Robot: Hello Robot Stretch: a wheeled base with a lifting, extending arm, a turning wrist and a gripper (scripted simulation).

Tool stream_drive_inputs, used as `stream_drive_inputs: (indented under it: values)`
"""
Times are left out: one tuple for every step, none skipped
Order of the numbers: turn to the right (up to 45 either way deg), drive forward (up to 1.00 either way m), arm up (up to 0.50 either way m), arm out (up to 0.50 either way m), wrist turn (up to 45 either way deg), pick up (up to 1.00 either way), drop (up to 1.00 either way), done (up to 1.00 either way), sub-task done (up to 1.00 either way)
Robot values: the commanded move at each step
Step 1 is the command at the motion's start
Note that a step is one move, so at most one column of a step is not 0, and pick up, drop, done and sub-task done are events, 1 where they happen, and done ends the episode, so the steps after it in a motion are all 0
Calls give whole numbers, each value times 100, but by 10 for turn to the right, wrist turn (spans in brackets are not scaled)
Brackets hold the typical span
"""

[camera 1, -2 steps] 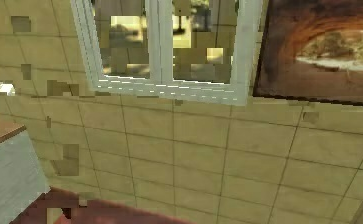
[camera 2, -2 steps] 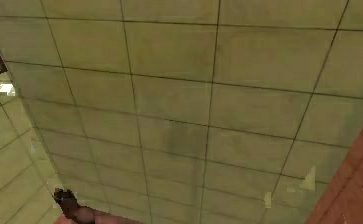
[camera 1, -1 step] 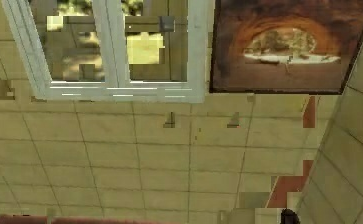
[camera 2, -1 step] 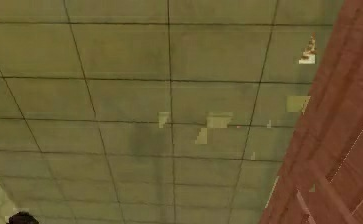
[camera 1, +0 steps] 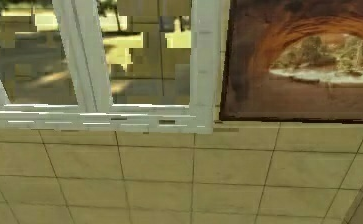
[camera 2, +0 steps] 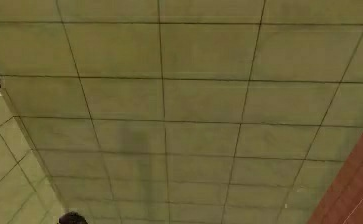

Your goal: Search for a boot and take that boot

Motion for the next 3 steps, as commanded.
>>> stream_drive_inputs:
  values:
    - [-330,0,0,0,0,0,0,0,0]
    - [0,0,8,0,0,0,0,0,0]
    - [0,0,0,48,0,0,0,0,0]
